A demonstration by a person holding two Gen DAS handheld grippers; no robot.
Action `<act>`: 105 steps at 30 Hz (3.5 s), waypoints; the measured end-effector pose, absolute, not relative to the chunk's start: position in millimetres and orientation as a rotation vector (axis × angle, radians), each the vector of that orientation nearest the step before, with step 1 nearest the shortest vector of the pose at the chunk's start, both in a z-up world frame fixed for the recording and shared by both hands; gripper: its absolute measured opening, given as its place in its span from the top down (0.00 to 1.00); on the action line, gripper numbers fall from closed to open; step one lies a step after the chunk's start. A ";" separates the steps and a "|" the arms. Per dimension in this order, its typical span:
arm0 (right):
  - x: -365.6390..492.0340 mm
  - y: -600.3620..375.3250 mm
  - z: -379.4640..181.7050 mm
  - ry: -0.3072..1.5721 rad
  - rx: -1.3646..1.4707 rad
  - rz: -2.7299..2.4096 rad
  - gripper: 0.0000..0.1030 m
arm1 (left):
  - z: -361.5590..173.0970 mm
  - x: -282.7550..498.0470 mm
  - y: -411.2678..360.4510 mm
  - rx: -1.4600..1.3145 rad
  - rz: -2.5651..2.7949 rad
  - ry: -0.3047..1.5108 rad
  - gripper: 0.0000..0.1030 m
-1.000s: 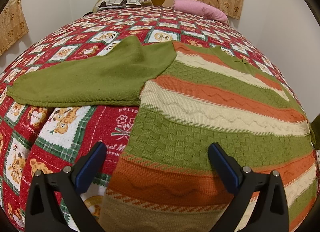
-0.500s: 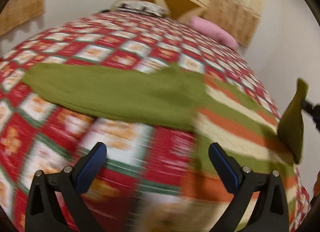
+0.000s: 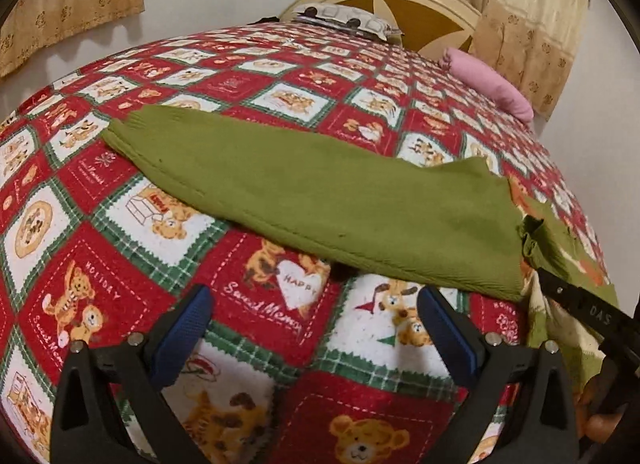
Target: Fold small clothes
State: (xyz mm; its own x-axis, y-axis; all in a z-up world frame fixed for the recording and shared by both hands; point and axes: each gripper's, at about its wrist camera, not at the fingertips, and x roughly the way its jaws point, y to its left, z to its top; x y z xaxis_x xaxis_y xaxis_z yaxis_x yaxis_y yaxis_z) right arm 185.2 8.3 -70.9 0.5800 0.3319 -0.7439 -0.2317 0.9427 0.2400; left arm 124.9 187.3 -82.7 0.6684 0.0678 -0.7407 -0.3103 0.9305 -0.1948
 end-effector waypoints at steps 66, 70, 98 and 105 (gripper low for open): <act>241.5 -31.2 -80.5 0.996 0.020 0.597 0.86 | -78.5 178.3 60.9 -0.080 0.114 0.897 0.00; 268.1 -22.8 -83.0 0.986 0.123 0.616 0.86 | -79.5 179.8 63.6 -0.094 0.110 0.897 0.00; 77.1 -126.5 -38.2 0.720 0.084 0.170 0.59 | -80.9 180.3 64.5 -0.102 0.105 0.899 0.00; 74.0 -165.0 -71.7 0.811 0.167 0.089 0.57 | -81.2 176.8 65.3 -0.101 0.092 0.923 0.00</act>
